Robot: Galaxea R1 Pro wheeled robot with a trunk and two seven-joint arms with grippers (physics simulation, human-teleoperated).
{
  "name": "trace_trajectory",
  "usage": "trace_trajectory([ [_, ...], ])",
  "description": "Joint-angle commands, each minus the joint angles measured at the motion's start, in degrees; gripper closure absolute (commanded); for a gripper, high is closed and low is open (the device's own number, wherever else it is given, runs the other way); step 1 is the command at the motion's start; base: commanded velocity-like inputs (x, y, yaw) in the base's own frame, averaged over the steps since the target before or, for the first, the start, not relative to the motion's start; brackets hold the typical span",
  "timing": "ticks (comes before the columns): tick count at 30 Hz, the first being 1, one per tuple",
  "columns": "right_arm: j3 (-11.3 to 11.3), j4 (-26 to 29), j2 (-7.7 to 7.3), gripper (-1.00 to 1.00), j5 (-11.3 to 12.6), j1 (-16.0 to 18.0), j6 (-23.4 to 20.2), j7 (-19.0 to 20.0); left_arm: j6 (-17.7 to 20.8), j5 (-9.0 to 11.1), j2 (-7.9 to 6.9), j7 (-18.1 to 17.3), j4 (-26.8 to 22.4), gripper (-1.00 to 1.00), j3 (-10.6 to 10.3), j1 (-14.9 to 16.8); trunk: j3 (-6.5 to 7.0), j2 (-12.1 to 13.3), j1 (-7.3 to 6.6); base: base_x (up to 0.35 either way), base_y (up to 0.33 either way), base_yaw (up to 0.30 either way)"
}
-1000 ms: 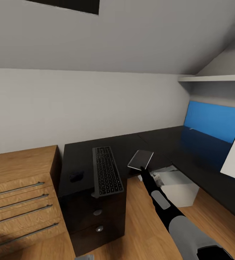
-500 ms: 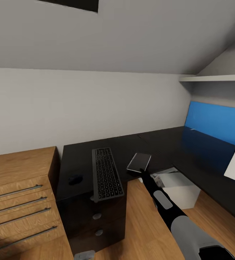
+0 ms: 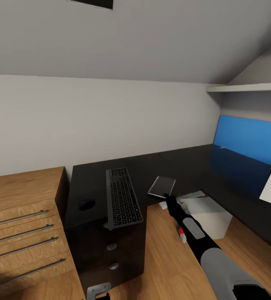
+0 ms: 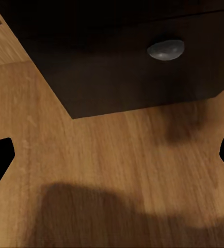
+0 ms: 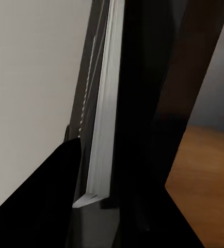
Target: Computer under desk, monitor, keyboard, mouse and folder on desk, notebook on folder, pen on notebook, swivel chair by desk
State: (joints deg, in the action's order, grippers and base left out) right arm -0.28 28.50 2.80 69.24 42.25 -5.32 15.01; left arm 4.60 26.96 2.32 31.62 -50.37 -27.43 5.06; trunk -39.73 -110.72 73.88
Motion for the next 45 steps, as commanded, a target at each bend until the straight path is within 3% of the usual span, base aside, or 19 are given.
trace_trajectory([
  [1,-0.45,-1.7,-0.08,1.0,0.39,0.02,-0.37,-0.06,0.25,0.2,-0.04,0.41,-0.12,-1.0,-0.17,0.04,-0.25,-0.44,0.22,0.0,0.0,0.0],
  [15,-0.94,-1.7,-0.69,1.0,0.37,0.02,-1.17,-0.07,0.32,0.2,-0.04,0.44,-0.25,-1.0,-0.17,0.04,-2.76,-6.05,3.3,0.0,0.0,0.0],
  [38,-0.78,-1.64,-0.61,1.0,0.28,0.02,-1.09,-0.32,0.62,0.2,-0.13,0.46,0.19,-1.0,-0.17,0.04,-2.76,-6.05,3.3,0.0,0.0,0.0],
  [45,-0.77,-1.61,-0.61,1.0,0.28,0.02,-1.09,-0.33,0.59,0.2,-0.13,0.46,0.22,-1.0,-0.17,0.04,-1.51,-3.24,1.76,0.0,0.0,0.0],
])
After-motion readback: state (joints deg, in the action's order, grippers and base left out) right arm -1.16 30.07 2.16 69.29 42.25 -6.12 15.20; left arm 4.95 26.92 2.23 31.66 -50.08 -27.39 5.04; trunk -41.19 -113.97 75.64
